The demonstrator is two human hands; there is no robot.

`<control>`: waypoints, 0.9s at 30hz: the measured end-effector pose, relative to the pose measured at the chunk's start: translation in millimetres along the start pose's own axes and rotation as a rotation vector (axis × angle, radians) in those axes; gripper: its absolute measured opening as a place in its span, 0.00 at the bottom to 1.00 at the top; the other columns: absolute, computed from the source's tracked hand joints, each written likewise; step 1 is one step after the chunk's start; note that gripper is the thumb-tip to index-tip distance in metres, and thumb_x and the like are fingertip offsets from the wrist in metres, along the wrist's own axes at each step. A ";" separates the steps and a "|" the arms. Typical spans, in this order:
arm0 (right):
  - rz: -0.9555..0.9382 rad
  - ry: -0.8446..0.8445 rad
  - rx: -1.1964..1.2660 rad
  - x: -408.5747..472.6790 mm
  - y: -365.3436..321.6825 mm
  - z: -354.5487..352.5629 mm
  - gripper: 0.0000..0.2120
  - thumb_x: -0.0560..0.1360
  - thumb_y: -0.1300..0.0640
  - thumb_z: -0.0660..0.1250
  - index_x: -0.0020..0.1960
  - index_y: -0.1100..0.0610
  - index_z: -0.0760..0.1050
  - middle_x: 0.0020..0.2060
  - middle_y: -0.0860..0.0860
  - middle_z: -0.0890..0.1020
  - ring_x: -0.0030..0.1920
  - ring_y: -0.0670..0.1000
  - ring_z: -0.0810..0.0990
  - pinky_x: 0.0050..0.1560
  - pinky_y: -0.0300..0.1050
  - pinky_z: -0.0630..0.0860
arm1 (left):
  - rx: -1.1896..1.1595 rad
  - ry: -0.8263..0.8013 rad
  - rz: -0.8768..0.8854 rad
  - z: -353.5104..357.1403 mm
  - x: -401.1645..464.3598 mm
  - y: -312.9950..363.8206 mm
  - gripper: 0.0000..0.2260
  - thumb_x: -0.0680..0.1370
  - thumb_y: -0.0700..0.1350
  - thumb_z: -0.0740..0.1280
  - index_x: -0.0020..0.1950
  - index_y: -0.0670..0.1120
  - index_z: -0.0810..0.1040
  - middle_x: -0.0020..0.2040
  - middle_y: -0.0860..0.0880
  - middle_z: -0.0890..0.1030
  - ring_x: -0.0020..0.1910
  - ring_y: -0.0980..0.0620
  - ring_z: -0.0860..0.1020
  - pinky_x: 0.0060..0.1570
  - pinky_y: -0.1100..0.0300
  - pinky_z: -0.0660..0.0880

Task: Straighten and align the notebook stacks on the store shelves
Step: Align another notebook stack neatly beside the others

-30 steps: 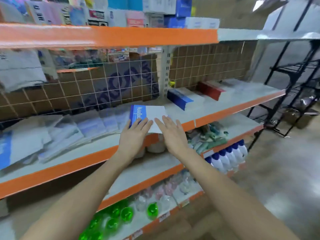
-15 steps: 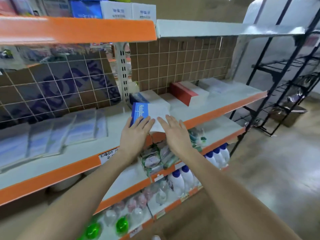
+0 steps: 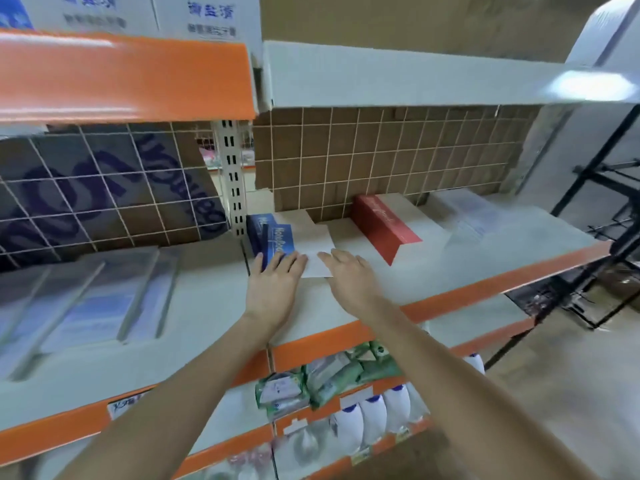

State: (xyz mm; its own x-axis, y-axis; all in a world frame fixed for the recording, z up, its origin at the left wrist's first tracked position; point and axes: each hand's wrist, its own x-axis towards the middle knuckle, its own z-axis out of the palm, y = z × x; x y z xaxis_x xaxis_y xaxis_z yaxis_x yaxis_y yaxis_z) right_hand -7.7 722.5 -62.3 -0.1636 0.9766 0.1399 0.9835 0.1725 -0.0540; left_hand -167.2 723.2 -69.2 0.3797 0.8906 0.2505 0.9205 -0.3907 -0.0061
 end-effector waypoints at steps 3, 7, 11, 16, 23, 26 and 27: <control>-0.028 -0.128 0.098 18.7 7.4 7.0 0.28 0.79 0.45 0.59 0.76 0.51 0.57 0.75 0.53 0.61 0.73 0.53 0.61 0.70 0.48 0.55 | 0.022 -0.066 -0.066 9.6 9.2 -1.6 0.25 0.81 0.38 0.51 0.77 0.49 0.52 0.77 0.51 0.56 0.76 0.51 0.53 0.72 0.50 0.48; -0.087 -0.217 0.229 34.3 21.6 17.3 0.35 0.75 0.36 0.60 0.77 0.48 0.54 0.77 0.51 0.53 0.75 0.52 0.55 0.73 0.50 0.47 | 0.033 -0.171 -0.089 24.3 16.9 -10.4 0.26 0.81 0.58 0.45 0.78 0.50 0.48 0.78 0.49 0.52 0.76 0.50 0.48 0.73 0.49 0.47; -0.143 -0.196 0.303 43.2 33.0 24.3 0.35 0.75 0.35 0.58 0.77 0.46 0.54 0.77 0.49 0.52 0.76 0.50 0.52 0.74 0.50 0.44 | -0.025 -0.152 -0.118 23.5 12.9 -16.8 0.51 0.62 0.72 0.21 0.78 0.50 0.49 0.77 0.49 0.53 0.76 0.51 0.49 0.73 0.52 0.43; -0.174 -0.176 0.382 54.9 43.4 28.0 0.34 0.75 0.38 0.62 0.76 0.46 0.56 0.77 0.49 0.52 0.75 0.51 0.53 0.73 0.47 0.45 | -0.146 -0.067 -0.298 20.2 9.3 -30.5 0.44 0.68 0.72 0.38 0.77 0.48 0.56 0.76 0.48 0.59 0.74 0.50 0.56 0.73 0.53 0.48; -0.104 -0.132 0.483 59.9 48.9 27.4 0.40 0.69 0.38 0.69 0.75 0.48 0.58 0.73 0.48 0.63 0.73 0.50 0.60 0.72 0.49 0.54 | -0.243 0.029 -0.338 23.9 3.2 -26.7 0.35 0.75 0.67 0.56 0.74 0.45 0.62 0.74 0.46 0.65 0.72 0.50 0.62 0.74 0.55 0.47; -0.095 -0.152 0.550 60.3 49.8 27.0 0.40 0.70 0.39 0.71 0.76 0.50 0.58 0.73 0.47 0.64 0.72 0.50 0.61 0.72 0.50 0.57 | -0.289 0.043 -0.355 22.6 1.1 -21.7 0.47 0.67 0.76 0.43 0.74 0.45 0.63 0.73 0.47 0.65 0.72 0.51 0.63 0.73 0.55 0.45; -0.103 -0.159 0.550 60.7 49.9 27.0 0.40 0.70 0.40 0.70 0.76 0.50 0.58 0.74 0.47 0.63 0.73 0.50 0.60 0.73 0.50 0.56 | -0.308 0.053 -0.361 23.1 0.1 -21.2 0.50 0.65 0.78 0.40 0.73 0.45 0.64 0.73 0.47 0.65 0.72 0.52 0.63 0.73 0.55 0.45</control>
State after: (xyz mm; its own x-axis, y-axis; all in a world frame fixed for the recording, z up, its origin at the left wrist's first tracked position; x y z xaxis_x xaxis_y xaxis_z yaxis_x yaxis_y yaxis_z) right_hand 29.5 793.9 -83.2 -0.3082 0.9510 0.0235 0.7841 0.2679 -0.5599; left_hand -184.6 736.9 -91.4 0.0282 0.9721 0.2330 0.9195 -0.1166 0.3754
